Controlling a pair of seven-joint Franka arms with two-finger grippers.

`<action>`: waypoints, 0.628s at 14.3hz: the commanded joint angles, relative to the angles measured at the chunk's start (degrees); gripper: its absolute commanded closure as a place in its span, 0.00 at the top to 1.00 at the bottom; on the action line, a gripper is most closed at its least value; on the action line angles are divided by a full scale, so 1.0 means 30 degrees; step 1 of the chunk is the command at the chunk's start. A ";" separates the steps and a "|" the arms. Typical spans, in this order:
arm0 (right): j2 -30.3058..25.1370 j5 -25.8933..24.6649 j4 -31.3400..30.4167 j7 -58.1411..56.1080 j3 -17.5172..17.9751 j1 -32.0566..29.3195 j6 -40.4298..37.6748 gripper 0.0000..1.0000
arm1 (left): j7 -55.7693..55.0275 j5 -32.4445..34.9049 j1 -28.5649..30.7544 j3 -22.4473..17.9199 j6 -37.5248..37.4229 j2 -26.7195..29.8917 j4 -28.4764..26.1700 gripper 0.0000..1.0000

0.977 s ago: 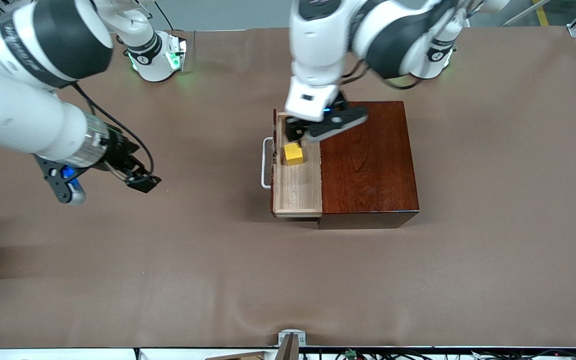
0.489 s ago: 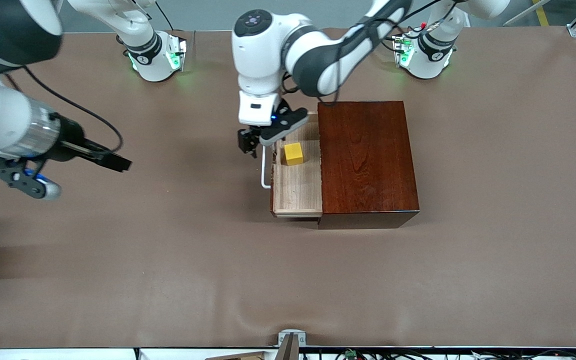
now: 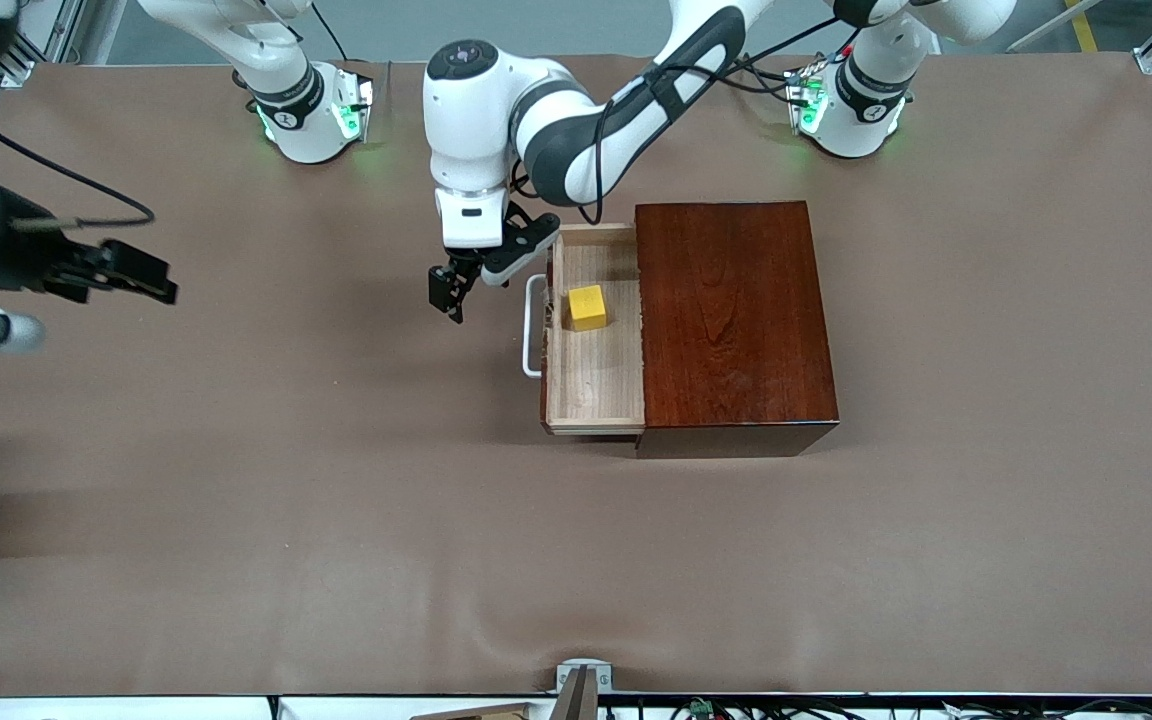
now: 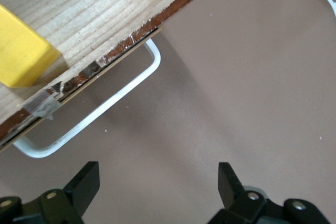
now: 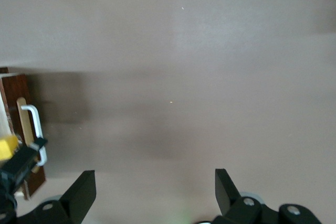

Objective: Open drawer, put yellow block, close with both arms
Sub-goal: 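Push the drawer front into the box with the left gripper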

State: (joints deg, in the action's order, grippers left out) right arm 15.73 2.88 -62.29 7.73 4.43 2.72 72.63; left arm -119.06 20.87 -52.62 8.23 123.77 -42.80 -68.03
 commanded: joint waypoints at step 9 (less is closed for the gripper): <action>-0.6702 -0.0490 -0.9781 -0.3894 0.0370 -0.2166 0.3761 1.00 | -0.3701 0.0601 -0.1619 -0.2187 0.3274 -0.2813 0.1231 1.00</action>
State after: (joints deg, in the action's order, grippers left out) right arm 3.74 2.11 -80.37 -3.02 4.47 -3.13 79.29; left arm -122.61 20.50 -56.84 2.56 128.04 -47.35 -67.74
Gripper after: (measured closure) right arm 0.000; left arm 0.000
